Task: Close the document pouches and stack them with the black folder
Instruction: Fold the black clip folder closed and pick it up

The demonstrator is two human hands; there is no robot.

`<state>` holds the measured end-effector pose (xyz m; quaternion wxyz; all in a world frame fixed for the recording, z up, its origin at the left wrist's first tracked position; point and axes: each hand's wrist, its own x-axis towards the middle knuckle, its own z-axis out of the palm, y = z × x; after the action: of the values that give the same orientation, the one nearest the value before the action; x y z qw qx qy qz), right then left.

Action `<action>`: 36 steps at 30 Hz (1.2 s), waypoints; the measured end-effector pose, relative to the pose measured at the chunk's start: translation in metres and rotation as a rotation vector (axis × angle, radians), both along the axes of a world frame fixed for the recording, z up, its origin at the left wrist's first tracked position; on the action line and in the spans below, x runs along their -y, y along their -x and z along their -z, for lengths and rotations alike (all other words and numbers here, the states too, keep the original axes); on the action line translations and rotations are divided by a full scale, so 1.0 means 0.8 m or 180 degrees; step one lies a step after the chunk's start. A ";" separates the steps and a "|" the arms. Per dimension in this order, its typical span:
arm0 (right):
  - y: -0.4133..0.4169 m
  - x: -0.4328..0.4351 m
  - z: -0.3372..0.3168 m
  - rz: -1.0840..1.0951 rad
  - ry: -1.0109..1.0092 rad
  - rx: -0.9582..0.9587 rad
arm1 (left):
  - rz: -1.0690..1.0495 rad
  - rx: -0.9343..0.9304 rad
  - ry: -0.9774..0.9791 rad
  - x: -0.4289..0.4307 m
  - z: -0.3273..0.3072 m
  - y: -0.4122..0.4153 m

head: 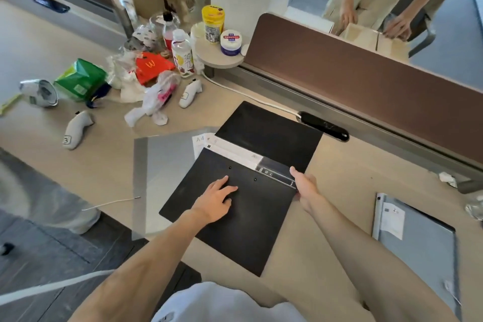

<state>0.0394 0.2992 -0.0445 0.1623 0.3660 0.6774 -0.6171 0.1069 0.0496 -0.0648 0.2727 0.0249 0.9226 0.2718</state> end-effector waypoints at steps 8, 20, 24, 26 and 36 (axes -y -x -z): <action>-0.035 -0.014 -0.046 -0.0395 0.0576 -0.0494 | -0.0910 -0.0251 -0.0143 -0.040 -0.033 -0.035; -0.133 -0.084 -0.090 -0.0734 0.1525 -0.0803 | -0.2662 -0.0700 -0.1757 -0.140 -0.126 -0.104; -0.149 -0.097 -0.100 -0.1010 0.1929 -0.0982 | -0.3226 -0.0875 -0.2535 -0.172 -0.159 -0.109; -0.157 -0.104 -0.112 -0.1208 0.2000 -0.1014 | -0.3514 -0.0957 -0.2736 -0.185 -0.175 -0.106; -0.169 -0.135 -0.110 -0.1103 0.2354 -0.0757 | -0.3491 -0.1289 -0.3104 -0.223 -0.182 -0.088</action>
<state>0.1748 0.4068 0.0432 0.3047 0.0902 0.4760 -0.8201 0.1773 0.2283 0.0805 -0.1179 -0.2701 0.6102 0.7354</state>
